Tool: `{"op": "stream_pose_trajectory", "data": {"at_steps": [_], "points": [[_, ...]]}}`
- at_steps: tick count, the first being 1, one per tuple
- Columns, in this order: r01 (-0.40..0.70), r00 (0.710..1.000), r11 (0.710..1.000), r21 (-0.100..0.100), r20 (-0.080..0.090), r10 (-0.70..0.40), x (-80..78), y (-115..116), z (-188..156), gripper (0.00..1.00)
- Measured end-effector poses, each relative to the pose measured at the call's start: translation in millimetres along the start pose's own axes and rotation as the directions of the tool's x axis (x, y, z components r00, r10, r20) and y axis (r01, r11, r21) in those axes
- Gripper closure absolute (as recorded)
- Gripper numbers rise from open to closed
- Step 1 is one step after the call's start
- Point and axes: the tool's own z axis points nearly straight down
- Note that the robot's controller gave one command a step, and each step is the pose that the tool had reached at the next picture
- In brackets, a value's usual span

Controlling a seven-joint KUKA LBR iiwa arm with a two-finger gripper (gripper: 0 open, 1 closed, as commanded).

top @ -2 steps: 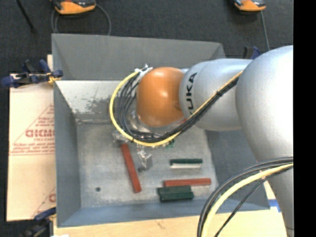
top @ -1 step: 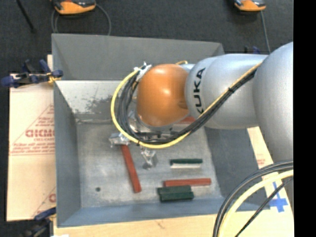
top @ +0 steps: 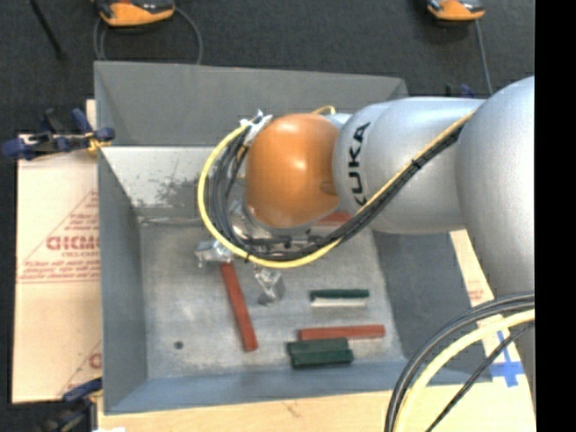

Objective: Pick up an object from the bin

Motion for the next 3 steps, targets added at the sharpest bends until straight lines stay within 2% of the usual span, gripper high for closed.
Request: {"op": "stream_pose_trajectory", "data": {"at_steps": [1, 2, 3], "points": [[0.128, 0.992, 0.992, -0.001, -0.003, -0.128, -2.4, 3.2, 29.9, 0.0], [0.12, 0.993, 0.993, -0.001, 0.003, -0.12, -3.8, 1.7, 28.0, 0.0], [0.119, 0.993, 0.993, -0.002, 0.002, -0.119, -3.6, 1.7, 28.1, 1.0]]}}
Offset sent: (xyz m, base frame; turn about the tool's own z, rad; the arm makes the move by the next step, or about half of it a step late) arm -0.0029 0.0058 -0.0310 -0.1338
